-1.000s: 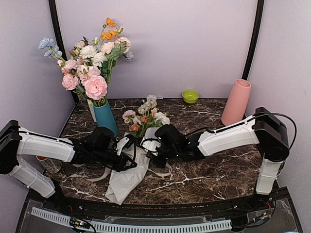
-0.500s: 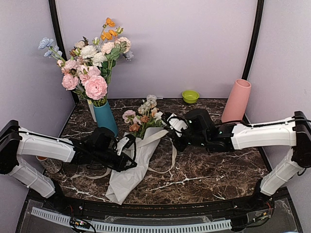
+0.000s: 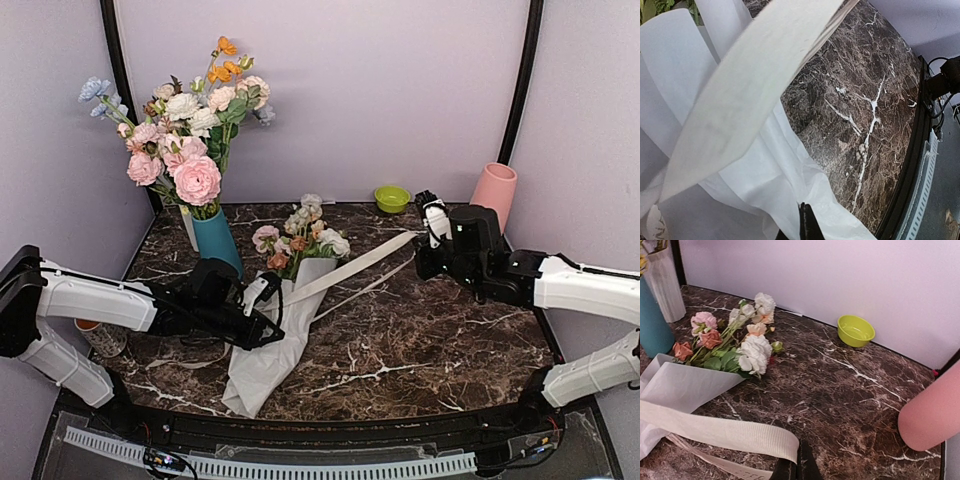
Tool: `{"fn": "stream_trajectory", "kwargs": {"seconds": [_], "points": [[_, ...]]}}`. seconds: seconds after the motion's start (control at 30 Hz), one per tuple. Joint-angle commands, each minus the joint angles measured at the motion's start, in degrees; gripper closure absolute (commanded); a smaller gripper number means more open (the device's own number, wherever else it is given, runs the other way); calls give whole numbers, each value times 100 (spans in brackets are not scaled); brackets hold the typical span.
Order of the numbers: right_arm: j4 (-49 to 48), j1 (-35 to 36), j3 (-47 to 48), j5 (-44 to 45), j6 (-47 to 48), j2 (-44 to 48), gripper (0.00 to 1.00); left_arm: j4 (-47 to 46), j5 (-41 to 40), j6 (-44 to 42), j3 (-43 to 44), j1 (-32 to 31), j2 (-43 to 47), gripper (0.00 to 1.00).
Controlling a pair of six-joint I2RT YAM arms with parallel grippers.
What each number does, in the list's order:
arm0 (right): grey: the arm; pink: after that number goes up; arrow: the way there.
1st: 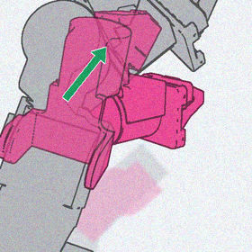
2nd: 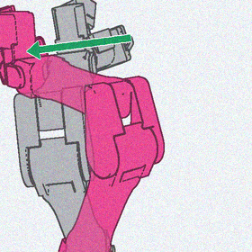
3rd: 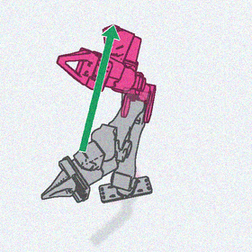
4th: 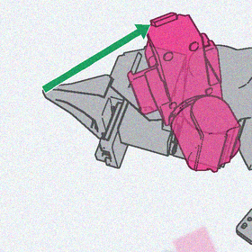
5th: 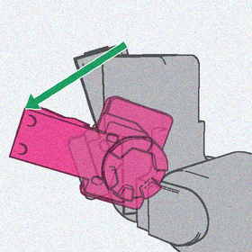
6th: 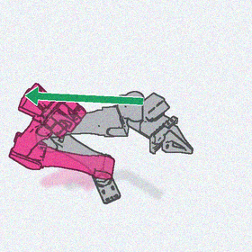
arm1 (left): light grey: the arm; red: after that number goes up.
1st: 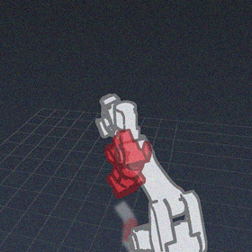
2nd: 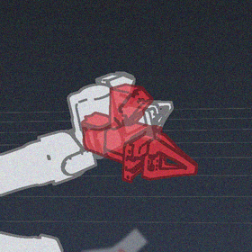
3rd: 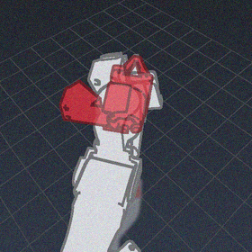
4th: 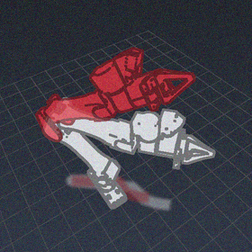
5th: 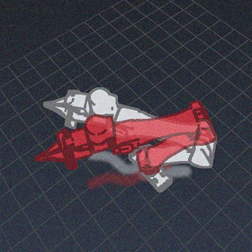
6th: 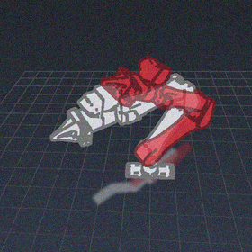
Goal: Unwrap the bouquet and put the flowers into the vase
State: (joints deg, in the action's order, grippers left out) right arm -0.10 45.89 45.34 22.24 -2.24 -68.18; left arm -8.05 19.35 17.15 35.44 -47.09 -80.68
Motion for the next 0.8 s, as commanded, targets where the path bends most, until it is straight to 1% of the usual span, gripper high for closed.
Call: {"fn": "stream_trajectory", "kwargs": {"seconds": [0.0,0.07,0.17,0.2,0.27,0.3,0.33,0.37,0.4,0.5,0.53,0.63,0.77], "points": [[258,-249,-149,560,-955,137,100,-66,-37,-26,130,-2,-7,100],[507,-292,-173,911,-1395,149,100,-65,-36,-13,132,-2,-9,100],[1028,-408,-226,1367,-2303,186,100,-56,-37,3,130,-2,-9,100],[1224,-458,-253,1431,-2641,203,93,-49,-37,2,130,-2,-9,100],[1647,-528,-313,1633,-3471,232,39,-43,-29,7,130,-2,-9,100],[1861,-550,-350,1667,-4070,260,20,-40,-31,1,130,-2,-9,100],[2012,-568,-391,1629,-4375,301,10,-39,-35,1,130,-2,-9,100],[2077,-572,-453,1544,-4524,338,4,-42,-31,4,137,-2,-13,100],[2014,-572,-512,1356,-4455,385,1,-40,-29,0,143,-2,-17,100],[1320,-570,-771,340,-3542,514,1,-20,-29,-5,165,-2,-26,100],[1272,-572,-803,-28,-3310,503,1,-21,-22,-9,165,-2,-33,100],[1711,-572,-657,-1010,-3051,269,1,0,-11,-33,190,-2,-52,100],[2624,-543,-306,-2603,-2783,-424,1,11,-28,-53,225,-2,-85,100]]}}
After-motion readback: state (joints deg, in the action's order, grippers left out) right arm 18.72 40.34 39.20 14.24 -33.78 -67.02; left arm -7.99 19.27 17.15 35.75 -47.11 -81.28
